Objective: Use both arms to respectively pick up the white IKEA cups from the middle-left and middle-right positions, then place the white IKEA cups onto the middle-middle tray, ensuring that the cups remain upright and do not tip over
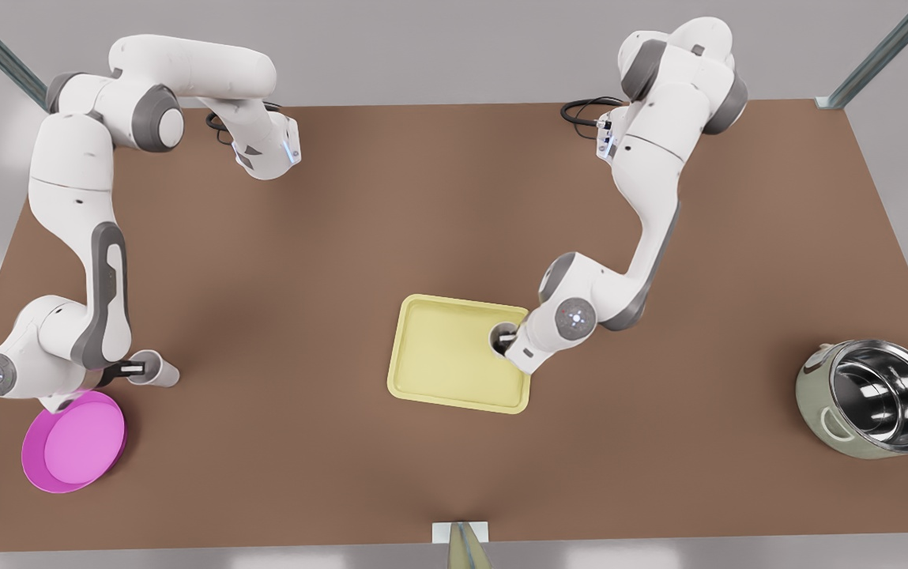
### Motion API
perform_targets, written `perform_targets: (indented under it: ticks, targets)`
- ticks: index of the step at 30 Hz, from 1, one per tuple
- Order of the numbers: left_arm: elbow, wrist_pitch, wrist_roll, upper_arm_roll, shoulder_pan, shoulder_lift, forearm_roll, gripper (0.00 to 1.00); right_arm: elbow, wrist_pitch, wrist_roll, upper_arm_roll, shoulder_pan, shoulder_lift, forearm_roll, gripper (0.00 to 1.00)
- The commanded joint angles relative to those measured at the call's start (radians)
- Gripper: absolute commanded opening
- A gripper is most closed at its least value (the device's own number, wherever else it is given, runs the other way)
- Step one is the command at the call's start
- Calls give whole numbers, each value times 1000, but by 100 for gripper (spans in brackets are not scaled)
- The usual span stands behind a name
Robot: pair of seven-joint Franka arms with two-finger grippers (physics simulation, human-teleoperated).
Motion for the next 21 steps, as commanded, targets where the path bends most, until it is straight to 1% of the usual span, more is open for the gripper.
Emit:
perform_targets:
  ticks: [1, 3, 4, 5, 8, 10, 11, 12, 13, 14, 16, 19, 20, 21]
  targets:
    - [-1, 43, -429, -7, 1, 12, -4, 21, 11, -45, -45, 6, 10, -19, -7, 21]
    - [-2, 52, -431, -8, 1, 19, -2, 21, 17, -87, -48, 4, 86, -73, -13, 21]
    - [-4, 64, -431, -8, -1, 19, -2, 23, 19, -118, -45, 4, 139, -101, -13, 21]
    - [-5, 71, -429, -13, 1, 23, -2, 35, 19, -127, -36, 6, 201, -120, -5, 21]
    - [-5, 74, -429, -13, 2, 26, -2, 44, 46, -127, -21, 6, 374, -128, 1, 21]
    - [-5, 74, -429, -13, 2, 26, -2, 51, 46, -118, 27, 4, 420, -119, 116, 21]
    - [-5, 72, -429, -22, 11, 26, -2, 52, 52, -115, 44, 4, 451, -116, 173, 21]
    - [-5, 69, -429, -51, 37, 26, 0, 56, 56, -113, 106, 4, 475, -116, 176, 21]
    - [-7, 55, -431, -73, 62, 23, 4, 65, 60, -95, 169, 4, 526, -107, 188, 21]
    - [-5, 31, -431, -74, 73, 12, 4, 100, 80, -75, 237, 4, 561, -93, 196, 21]
    - [-7, -60, -431, -79, 85, -36, 4, 100, 137, -72, 326, 4, 598, -50, 212, 21]
    - [-22, -199, -426, -80, 97, -126, 6, 100, 148, -6, 449, 4, 661, -27, 246, 21]
    - [-8, -362, -338, -80, 116, -204, 35, 100, 148, 11, 476, 4, 681, -19, 248, 21]
    - [28, -570, -167, -79, 153, -303, 124, 100, 148, 33, 504, 4, 708, -5, 249, 21]
